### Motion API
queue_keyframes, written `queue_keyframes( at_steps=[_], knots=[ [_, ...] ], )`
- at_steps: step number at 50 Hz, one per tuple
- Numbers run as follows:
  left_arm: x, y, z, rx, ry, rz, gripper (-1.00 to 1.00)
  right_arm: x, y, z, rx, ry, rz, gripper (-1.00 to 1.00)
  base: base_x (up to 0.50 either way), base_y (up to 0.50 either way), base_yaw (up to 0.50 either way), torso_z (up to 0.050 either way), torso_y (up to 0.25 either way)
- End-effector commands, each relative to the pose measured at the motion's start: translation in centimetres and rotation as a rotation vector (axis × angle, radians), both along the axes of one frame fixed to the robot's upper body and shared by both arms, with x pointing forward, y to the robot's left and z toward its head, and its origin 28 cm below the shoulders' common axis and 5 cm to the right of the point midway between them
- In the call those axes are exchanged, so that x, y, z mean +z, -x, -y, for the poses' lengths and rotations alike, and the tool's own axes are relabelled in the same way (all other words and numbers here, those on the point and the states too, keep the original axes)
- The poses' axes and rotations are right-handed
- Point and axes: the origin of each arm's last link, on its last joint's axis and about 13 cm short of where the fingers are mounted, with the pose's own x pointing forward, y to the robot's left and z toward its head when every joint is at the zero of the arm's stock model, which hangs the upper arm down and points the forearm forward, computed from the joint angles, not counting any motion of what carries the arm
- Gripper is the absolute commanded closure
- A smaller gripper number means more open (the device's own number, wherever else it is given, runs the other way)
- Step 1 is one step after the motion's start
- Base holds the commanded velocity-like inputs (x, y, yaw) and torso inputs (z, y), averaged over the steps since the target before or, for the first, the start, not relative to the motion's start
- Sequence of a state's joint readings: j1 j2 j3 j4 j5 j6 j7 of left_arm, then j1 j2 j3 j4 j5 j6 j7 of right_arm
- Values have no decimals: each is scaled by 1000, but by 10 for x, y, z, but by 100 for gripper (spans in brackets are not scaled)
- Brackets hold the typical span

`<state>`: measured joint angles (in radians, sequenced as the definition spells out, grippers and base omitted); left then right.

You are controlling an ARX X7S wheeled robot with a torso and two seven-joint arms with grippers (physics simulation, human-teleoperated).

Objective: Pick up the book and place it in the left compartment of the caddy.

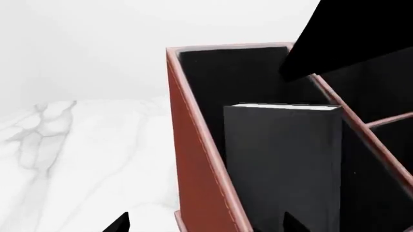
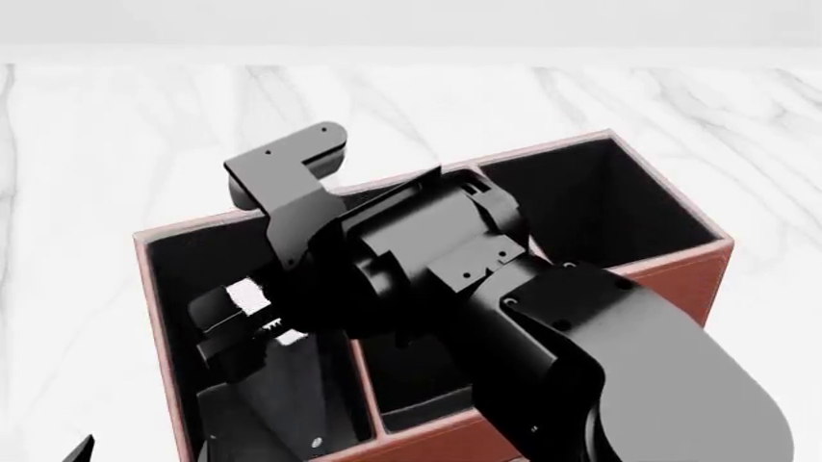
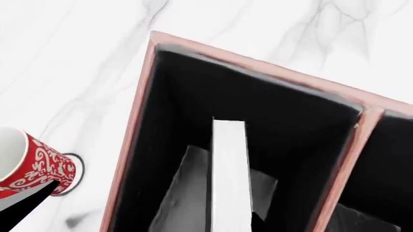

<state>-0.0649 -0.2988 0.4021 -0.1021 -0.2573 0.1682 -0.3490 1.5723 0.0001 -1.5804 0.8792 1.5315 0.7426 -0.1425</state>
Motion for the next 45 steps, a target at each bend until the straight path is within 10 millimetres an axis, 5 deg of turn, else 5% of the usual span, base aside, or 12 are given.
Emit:
queue_keyframes(
  at_steps=[1, 19, 31, 35, 40, 45],
  knots=[
    [0, 0, 0, 1, 1, -1, -100, 2, -1, -1, -10, -2, 15, -100, 0, 0, 0, 0, 0],
    [0, 1, -1, 1, 2, 0, -100, 5, -2, 0, -23, 1, 27, -100, 0, 0, 0, 0, 0],
    [2, 1, -2, 7, 8, 4, -100, 49, -7, 4, -89, -105, 58, -100, 0, 0, 0, 0, 1],
    [2, 1, -1, 7, 6, 6, -100, 54, -17, 5, -153, -152, 214, -100, 0, 0, 0, 0, 0],
    [3, 2, -1, 7, 6, 7, -100, 48, 13, 24, -161, -283, 260, -100, 0, 0, 0, 0, 0],
    [5, 2, -1, 8, 8, 12, -100, 30, 33, 45, -224, -389, 508, -100, 0, 0, 0, 0, 0]
  ],
)
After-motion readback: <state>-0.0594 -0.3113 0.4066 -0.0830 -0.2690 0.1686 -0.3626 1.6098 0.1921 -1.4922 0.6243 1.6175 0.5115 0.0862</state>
